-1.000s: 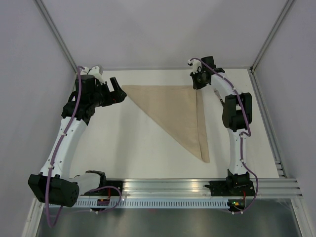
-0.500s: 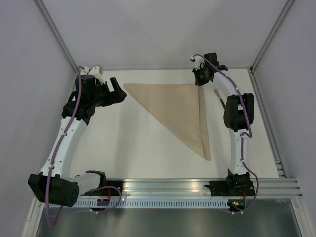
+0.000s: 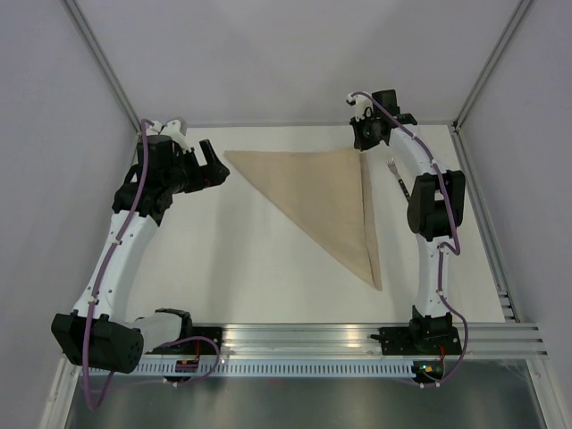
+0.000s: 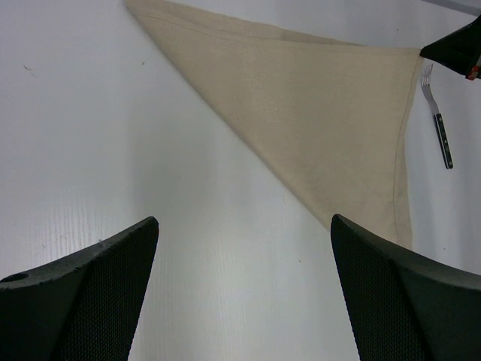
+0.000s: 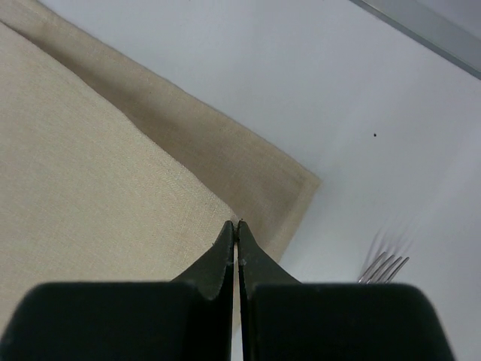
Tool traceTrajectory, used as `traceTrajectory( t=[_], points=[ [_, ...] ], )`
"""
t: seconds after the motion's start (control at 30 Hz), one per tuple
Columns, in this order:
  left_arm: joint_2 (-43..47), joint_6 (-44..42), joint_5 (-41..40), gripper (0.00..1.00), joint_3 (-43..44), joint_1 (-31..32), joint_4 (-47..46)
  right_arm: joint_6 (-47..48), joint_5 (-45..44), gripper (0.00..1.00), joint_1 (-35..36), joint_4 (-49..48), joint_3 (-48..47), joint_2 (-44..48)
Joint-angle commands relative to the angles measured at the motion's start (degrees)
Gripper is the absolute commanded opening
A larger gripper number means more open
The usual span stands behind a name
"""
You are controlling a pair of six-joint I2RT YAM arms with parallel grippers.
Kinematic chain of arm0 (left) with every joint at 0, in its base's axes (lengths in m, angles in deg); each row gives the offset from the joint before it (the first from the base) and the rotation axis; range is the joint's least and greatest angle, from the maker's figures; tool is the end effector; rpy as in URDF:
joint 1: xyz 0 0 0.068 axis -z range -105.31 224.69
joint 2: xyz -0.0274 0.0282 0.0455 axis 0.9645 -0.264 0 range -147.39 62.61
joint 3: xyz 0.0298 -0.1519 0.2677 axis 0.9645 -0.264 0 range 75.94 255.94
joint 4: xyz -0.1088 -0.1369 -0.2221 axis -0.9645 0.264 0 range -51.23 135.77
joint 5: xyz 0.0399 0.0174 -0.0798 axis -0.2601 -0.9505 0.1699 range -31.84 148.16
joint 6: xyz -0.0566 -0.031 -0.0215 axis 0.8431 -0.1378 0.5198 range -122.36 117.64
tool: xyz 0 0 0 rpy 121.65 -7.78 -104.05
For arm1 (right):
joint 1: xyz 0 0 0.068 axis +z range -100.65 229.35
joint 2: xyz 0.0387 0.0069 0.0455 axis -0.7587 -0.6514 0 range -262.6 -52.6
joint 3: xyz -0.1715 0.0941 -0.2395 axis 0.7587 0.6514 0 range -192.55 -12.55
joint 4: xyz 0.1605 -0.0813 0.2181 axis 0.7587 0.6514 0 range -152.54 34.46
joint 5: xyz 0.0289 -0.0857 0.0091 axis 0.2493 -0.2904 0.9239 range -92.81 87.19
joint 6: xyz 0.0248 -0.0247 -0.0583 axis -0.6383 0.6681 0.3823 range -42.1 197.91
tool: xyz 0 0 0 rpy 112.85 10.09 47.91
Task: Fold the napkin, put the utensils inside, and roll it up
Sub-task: Fold the napkin
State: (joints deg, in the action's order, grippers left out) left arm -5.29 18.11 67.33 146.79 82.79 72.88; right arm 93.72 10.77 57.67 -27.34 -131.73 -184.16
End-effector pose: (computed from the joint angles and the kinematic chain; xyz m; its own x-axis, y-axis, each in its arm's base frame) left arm 0.2761 -0.0481 0.4003 -0.5758 -0.2668 -0.7729 0.0777 0.9231 -0.3765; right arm 0.5719 0.0966 0.2465 -0.6219 -0.3586 -0.6962 -0.4852 0.8743 -0.0169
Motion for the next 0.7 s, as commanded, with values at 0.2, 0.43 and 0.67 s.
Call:
traceTrajectory(
  t=[0.2,0.43,0.67],
  points=[
    [0.14,-1.4,-0.12,0.99,-0.63,-0.1,-1.59,-1.75,3.38,0.0,0.12,2.68,0.95,6.58],
    [-0.04,-1.4,0.15,0.99,0.17,-0.1,-1.5,-1.14,-1.19,0.0,0.48,2.68,-3.43,4.57],
    [-0.57,-1.4,-0.29,0.99,-0.01,-0.19,-1.5,-1.22,-1.46,0.0,-0.23,1.71,-3.52,3.25]
  ],
)
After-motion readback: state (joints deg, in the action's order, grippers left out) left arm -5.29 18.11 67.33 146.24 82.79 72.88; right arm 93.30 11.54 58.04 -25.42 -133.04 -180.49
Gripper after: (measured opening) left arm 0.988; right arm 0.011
